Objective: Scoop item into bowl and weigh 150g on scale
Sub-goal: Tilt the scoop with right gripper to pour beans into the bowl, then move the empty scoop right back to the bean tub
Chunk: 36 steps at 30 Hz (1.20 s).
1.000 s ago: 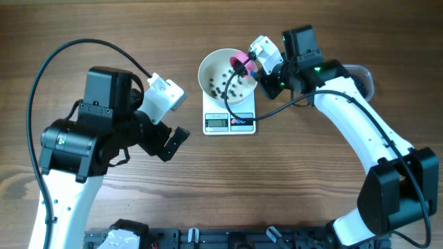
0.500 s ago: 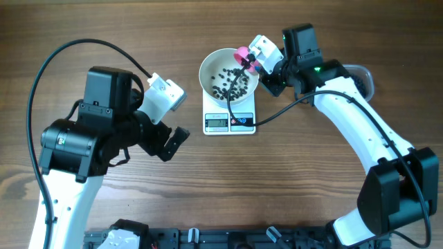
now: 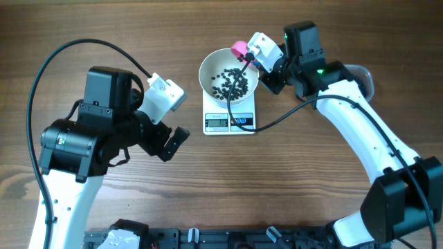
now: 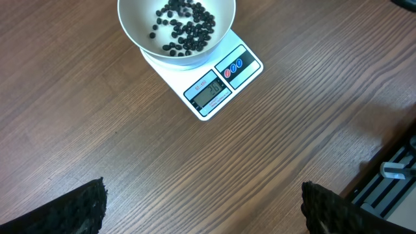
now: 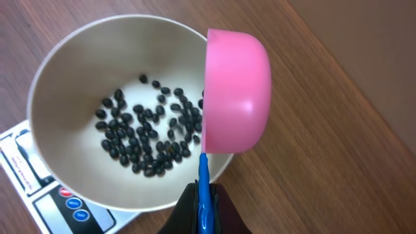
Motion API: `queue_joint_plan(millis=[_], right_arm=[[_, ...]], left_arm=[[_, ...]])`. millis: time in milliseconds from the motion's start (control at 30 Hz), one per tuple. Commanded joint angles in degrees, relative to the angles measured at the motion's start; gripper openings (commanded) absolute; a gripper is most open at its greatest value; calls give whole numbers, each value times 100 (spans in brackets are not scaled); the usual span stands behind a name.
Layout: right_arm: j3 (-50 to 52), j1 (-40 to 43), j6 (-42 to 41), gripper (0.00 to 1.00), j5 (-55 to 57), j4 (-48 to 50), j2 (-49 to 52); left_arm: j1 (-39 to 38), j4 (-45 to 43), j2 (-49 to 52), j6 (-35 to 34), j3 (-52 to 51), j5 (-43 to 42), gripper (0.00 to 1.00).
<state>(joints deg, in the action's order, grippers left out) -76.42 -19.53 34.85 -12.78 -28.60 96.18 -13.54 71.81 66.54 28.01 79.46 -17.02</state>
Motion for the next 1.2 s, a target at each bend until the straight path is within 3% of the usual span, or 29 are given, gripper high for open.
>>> queue_joint_plan(millis=[0, 67, 167, 300, 533, 633, 767, 933, 1167], right_arm=[[-7, -109, 85, 4, 24, -7, -127], [-7, -201, 114, 4, 46, -107, -127], [-7, -343, 334, 4, 1010, -76, -127], [-7, -448, 341, 4, 577, -94, -127], [-127, -337, -702, 4, 640, 22, -487], [-127, 46, -1419, 4, 673, -94, -1001], [-127, 678, -1622, 4, 675, -584, -1434], [-122, 1624, -1641, 4, 680, -1497, -1497], [-4, 2579, -1576, 4, 1335, -1991, -1421]], left_arm=[[-7, -22, 37, -35, 103, -9, 100], [-7, -20, 37, -35, 103, -7, 100], [-7, -22, 37, -35, 103, -7, 100], [-7, -22, 37, -35, 103, -9, 100], [-7, -22, 37, -35, 103, -7, 100], [-7, -22, 37, -35, 103, -9, 100], [-7, -20, 37, -35, 103, -7, 100], [-7, -22, 37, -35, 103, -7, 100], [-7, -22, 37, -35, 103, -7, 100]])
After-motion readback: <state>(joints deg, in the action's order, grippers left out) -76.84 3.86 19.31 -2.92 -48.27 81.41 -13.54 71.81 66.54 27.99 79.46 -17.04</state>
